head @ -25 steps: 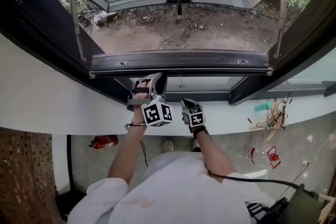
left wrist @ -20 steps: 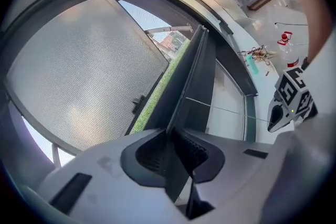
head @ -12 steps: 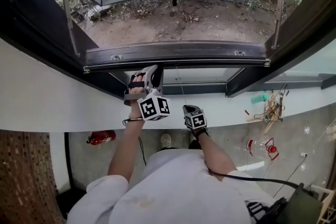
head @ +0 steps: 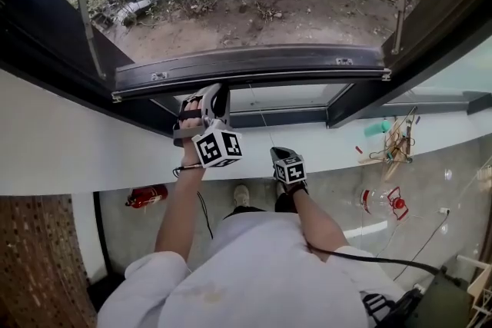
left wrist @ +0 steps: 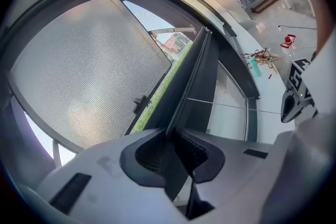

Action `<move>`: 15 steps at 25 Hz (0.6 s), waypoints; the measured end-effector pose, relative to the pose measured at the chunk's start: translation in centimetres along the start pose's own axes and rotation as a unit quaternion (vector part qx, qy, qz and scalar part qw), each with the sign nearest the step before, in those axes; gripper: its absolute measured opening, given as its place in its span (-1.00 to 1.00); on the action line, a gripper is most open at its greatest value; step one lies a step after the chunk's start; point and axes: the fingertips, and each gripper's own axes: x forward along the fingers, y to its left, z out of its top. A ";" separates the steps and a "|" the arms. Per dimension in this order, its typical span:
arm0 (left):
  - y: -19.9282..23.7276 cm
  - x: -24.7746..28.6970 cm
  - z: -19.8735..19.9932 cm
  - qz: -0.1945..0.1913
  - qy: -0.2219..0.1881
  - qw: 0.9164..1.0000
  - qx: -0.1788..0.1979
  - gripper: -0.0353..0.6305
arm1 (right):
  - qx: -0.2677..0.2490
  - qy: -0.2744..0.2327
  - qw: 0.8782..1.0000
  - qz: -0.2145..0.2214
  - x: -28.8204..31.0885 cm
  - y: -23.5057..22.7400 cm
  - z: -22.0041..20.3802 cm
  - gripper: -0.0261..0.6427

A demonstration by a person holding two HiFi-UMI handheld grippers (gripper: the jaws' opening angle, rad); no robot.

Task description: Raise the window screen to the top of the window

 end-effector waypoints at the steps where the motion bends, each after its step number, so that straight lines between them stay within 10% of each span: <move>1: -0.1 0.0 0.0 0.001 0.004 1.000 0.006 -0.78 | 0.003 0.001 1.000 -0.001 0.0 -0.1 0.0 -0.92; 15: -0.6 0.3 0.0 -0.001 0.022 0.999 0.024 -0.81 | 0.015 0.022 1.000 -0.007 -0.2 -0.7 -0.6 -0.92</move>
